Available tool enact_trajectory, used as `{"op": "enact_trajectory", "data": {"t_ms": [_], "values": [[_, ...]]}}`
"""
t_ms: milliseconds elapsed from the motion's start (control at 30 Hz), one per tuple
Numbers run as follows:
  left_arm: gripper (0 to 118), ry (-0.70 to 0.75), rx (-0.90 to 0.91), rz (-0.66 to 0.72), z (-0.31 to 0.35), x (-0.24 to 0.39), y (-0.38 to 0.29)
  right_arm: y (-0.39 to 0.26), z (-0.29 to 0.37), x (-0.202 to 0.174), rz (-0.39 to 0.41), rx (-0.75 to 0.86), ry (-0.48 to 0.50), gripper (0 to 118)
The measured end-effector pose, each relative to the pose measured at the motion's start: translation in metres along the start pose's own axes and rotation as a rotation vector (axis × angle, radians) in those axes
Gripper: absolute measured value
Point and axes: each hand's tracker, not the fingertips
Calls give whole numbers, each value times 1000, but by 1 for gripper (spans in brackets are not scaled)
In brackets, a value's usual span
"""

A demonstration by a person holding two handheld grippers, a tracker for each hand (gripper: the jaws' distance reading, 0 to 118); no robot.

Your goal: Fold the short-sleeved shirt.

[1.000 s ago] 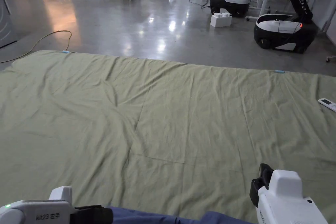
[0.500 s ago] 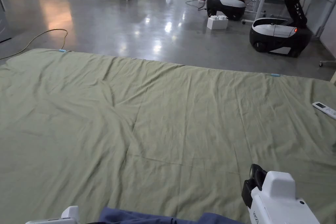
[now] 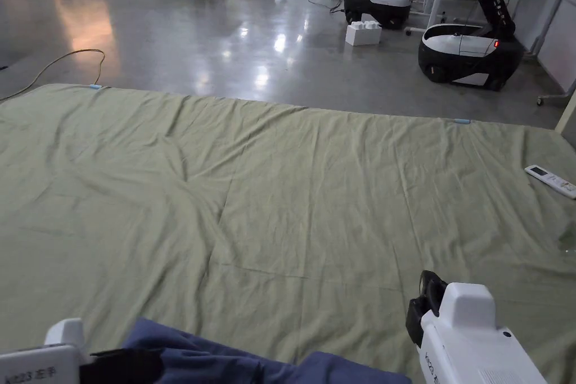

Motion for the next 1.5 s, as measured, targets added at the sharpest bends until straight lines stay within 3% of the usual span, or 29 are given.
{"op": "enact_trajectory", "data": {"t_ms": [200, 367, 800, 1067, 1500], "values": [[12, 299, 47, -114, 54, 35, 24, -1, 0, -1, -1, 6, 11, 1], [12, 457, 52, -215, 56, 72, 25, -4, -1, -4, -10, 3, 21, 1], [12, 440, 7, -313, -3, 133, 19, -7, -1, -3, -14, 0, 23, 1], [12, 335, -70, -333, -58, 167, -20, -13, 1, 2, -21, -17, 15, 1], [12, 372, -181, -367, -145, 195, -82, -23, 2, 11, -26, -40, -7, 1]]}}
